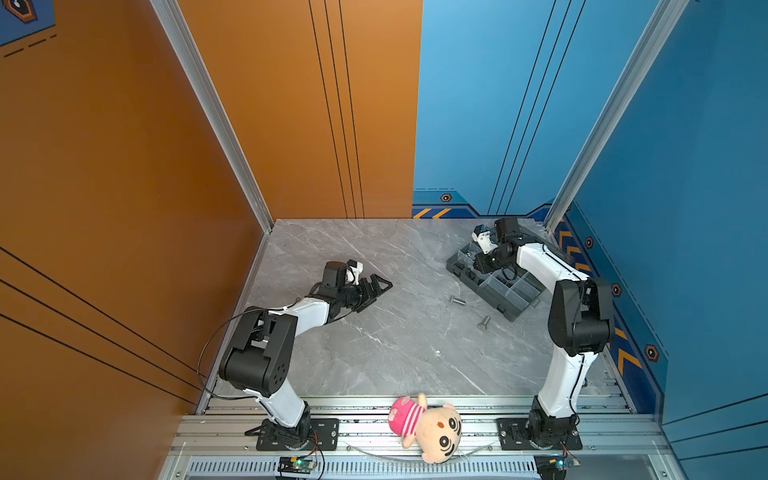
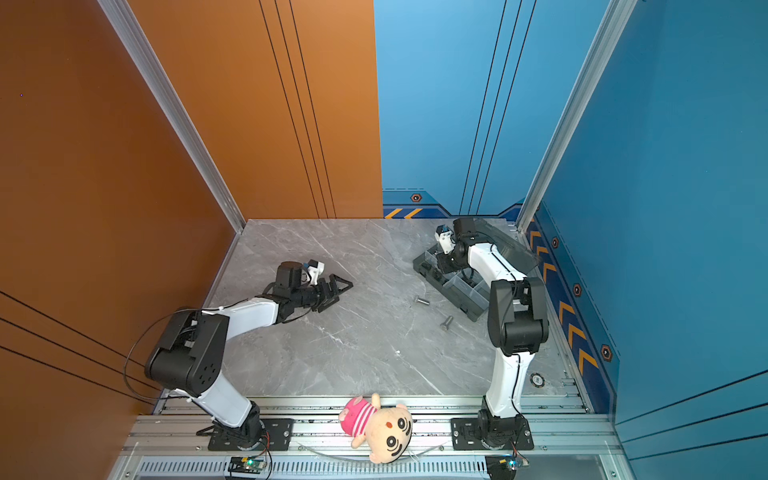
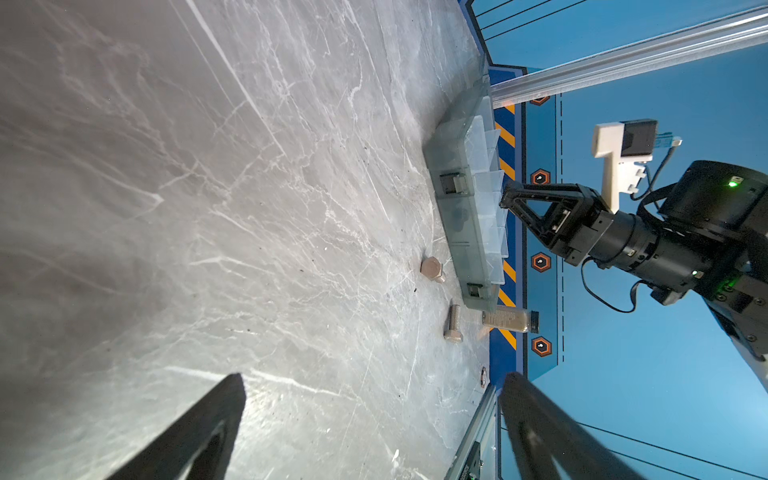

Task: Sort the screws and nuts into containers
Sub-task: 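Lift the black bolt with the right gripper over the organizer box, then open the right gripper to drop the black bolt into a compartment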

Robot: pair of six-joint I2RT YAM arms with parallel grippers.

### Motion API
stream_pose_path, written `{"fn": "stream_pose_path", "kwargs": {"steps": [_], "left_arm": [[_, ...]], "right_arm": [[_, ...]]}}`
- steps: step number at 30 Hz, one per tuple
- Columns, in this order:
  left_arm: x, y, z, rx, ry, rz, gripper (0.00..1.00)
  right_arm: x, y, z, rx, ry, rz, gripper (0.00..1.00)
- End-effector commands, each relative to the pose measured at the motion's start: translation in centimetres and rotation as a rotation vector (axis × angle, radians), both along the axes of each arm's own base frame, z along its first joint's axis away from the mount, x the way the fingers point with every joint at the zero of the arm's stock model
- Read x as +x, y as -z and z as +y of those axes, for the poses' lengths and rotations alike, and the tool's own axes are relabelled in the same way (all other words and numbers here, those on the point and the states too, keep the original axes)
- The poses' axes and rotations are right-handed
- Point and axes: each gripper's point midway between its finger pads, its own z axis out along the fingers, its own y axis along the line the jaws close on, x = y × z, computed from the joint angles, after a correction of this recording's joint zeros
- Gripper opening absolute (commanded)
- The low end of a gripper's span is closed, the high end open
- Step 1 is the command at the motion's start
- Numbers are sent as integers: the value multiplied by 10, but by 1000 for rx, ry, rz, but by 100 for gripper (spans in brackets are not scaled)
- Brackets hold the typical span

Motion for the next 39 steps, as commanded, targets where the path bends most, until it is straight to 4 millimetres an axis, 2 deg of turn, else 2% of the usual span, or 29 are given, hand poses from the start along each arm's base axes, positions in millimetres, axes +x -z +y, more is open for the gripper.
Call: {"fn": "stream_pose_path", "kwargs": {"steps": [1, 13, 21, 25, 36, 39], "left_arm": [[0, -8, 1, 5, 6, -27, 98], [1, -8, 1, 7, 3, -27, 98], [1, -8, -1, 7, 6, -28, 98], [0, -7, -1, 7, 7, -24, 98], [-1, -7, -2, 8, 12, -25, 98], [-1, -6, -1, 8, 11, -24, 98]], "right_arm": [[1, 6, -1, -12, 37, 6, 0], [-7, 28, 0, -36, 43, 56, 0], [-9, 28, 6, -45, 26, 70, 18], [-8, 18, 8, -44, 27, 57, 28], [-12, -22, 10, -9, 34, 3, 39], [-21, -35, 21, 49, -22, -1, 39]]}}
